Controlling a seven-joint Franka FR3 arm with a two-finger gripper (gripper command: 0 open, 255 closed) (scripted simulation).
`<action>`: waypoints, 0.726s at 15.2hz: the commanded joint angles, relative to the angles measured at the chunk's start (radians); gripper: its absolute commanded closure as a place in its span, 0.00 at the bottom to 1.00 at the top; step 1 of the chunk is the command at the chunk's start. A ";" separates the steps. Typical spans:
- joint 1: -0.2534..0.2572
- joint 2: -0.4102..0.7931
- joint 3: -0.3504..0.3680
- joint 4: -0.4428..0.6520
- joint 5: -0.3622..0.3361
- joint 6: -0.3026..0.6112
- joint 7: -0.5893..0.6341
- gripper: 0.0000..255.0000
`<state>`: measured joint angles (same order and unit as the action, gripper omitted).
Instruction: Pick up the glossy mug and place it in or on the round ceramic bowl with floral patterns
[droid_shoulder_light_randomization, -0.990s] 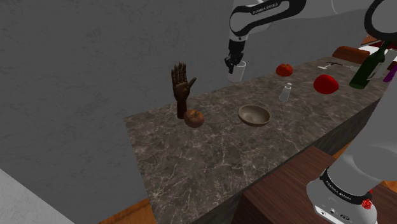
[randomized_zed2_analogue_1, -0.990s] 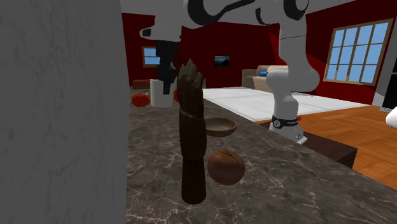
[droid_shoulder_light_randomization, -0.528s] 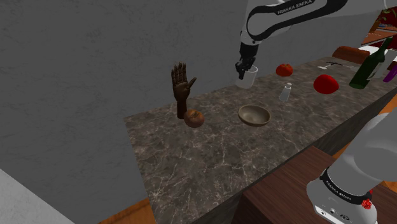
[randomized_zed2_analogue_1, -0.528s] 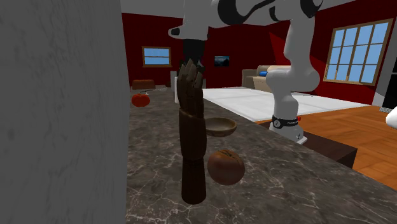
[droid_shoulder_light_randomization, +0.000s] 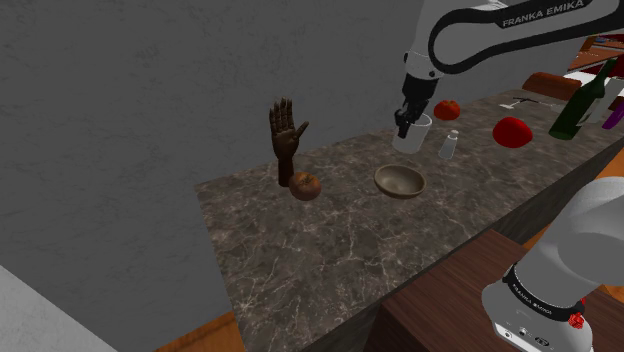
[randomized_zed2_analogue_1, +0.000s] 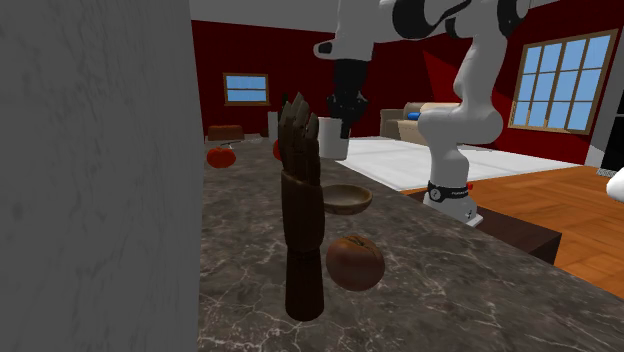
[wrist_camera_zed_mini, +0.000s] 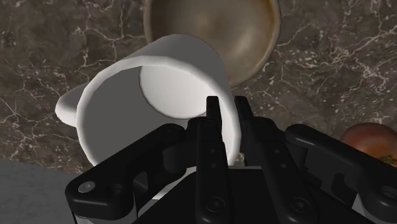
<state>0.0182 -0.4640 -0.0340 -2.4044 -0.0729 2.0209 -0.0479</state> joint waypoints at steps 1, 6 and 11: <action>0.004 -0.058 0.010 -0.042 0.002 -0.017 0.013 1.00; 0.003 -0.042 0.009 -0.098 0.000 0.055 0.017 1.00; 0.002 -0.019 0.008 -0.149 -0.003 0.129 0.021 1.00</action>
<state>0.0209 -0.4852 -0.0252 -2.5413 -0.0754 2.1348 -0.0277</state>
